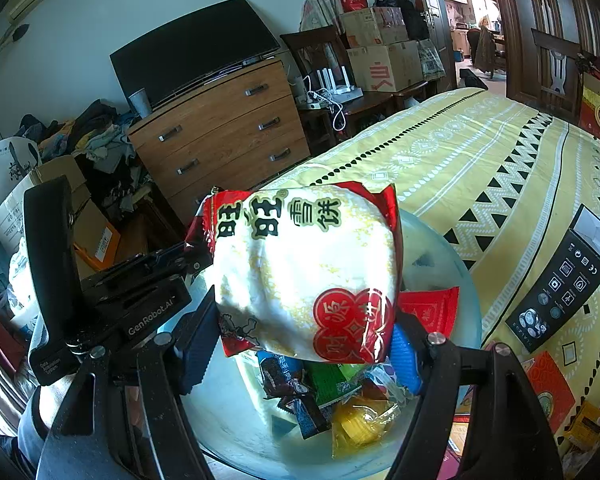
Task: Organize snacks
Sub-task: 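Lower both packets into the glass bowl and open both tools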
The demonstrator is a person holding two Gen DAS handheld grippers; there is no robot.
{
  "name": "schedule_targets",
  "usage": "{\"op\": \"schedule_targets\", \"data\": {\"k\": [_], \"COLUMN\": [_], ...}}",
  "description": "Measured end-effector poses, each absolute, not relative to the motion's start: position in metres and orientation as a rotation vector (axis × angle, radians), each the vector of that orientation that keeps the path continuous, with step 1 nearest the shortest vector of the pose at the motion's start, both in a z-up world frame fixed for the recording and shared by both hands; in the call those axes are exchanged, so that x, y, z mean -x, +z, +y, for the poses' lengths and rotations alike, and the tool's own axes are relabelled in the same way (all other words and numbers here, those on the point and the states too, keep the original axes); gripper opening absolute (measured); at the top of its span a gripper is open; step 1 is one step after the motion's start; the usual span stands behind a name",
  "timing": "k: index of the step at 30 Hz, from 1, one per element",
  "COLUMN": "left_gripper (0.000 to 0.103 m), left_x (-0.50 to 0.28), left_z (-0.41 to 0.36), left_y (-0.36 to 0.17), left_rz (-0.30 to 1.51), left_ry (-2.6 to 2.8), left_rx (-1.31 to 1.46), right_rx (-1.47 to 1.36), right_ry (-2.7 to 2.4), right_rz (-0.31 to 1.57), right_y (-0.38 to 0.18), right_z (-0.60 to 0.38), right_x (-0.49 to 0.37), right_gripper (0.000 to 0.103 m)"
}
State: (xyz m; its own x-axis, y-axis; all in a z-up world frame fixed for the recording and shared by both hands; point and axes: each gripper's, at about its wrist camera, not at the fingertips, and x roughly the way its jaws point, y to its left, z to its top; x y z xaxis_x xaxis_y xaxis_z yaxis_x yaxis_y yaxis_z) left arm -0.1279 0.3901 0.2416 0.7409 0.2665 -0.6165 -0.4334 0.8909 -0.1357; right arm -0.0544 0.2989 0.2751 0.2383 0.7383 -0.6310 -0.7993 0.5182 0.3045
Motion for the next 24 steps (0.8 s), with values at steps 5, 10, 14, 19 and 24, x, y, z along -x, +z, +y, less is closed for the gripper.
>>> {"op": "schedule_targets", "data": {"k": [5,10,14,19,24], "left_gripper": [0.023,0.023,0.023,0.023,0.023], "left_x": [0.1276,0.1274,0.1270,0.1270,0.1264], "left_z": [0.3903,0.3883,0.3867,0.3880,0.3840], "left_y": [0.2419,0.2412,0.2408,0.2402,0.2373], "left_rz": [0.628,0.629,0.630,0.630,0.635], "left_ry": [0.389,0.389,0.390,0.388,0.389], "left_rx": [0.280,0.280,0.281,0.281,0.283], "right_rx": [0.088,0.088,0.088,0.090,0.090], "right_ry": [1.058,1.058,1.060,1.060,1.059], "right_rz": [0.816,0.819,0.822,0.822,0.826], "right_y": [0.2734,0.2740,0.2736,0.2731,0.2719], "right_z": [0.2984,0.3004,0.3010,0.3013,0.3011], "right_x": [0.0568,0.0547,0.0541,0.0551,0.0562], "right_gripper": [0.077,0.077,0.077,0.077,0.077]}}
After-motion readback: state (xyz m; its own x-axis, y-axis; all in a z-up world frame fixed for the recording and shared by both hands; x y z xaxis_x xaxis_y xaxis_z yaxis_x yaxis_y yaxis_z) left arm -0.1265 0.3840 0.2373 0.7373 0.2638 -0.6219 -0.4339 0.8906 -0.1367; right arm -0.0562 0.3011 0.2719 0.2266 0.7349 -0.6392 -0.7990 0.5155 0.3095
